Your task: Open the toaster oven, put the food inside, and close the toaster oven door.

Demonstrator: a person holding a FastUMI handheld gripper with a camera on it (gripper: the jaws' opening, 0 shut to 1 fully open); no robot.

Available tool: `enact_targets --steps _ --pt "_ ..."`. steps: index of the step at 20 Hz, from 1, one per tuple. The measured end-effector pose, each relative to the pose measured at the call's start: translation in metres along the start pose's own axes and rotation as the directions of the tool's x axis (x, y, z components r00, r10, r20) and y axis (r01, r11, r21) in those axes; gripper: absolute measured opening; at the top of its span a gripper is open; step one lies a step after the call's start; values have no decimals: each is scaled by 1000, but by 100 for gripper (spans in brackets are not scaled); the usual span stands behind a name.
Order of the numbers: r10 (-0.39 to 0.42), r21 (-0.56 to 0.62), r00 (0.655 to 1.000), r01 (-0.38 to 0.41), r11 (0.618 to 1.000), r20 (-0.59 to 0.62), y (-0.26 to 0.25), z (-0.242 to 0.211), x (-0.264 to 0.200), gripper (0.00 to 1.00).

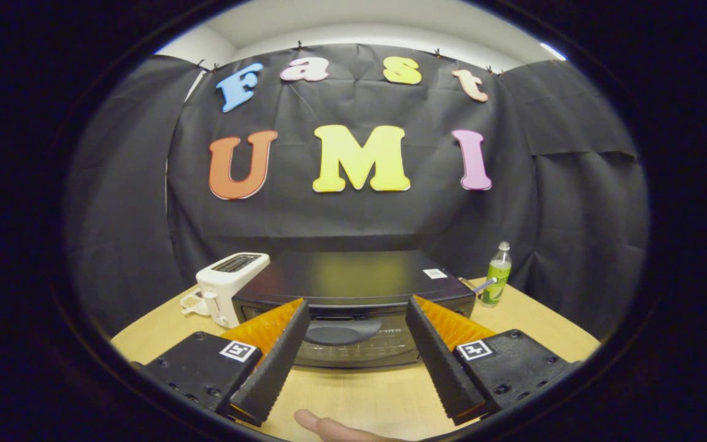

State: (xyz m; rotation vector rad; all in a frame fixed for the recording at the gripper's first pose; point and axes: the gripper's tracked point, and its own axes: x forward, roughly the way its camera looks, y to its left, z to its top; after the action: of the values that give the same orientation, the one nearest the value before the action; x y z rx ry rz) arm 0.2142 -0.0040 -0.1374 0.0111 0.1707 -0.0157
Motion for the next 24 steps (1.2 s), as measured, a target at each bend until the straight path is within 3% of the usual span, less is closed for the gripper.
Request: enact_targets --steps 4,7,13,24 --pt "42 1 999 -42 999 -23 14 -14 28 100" --pt "17 -34 999 -19 999 -43 7 -25 45 100" --pt "51 -43 998 -52 998 -30 17 -25 57 100" --pt "83 -10 994 -84 996 -76 14 -48 7 100"
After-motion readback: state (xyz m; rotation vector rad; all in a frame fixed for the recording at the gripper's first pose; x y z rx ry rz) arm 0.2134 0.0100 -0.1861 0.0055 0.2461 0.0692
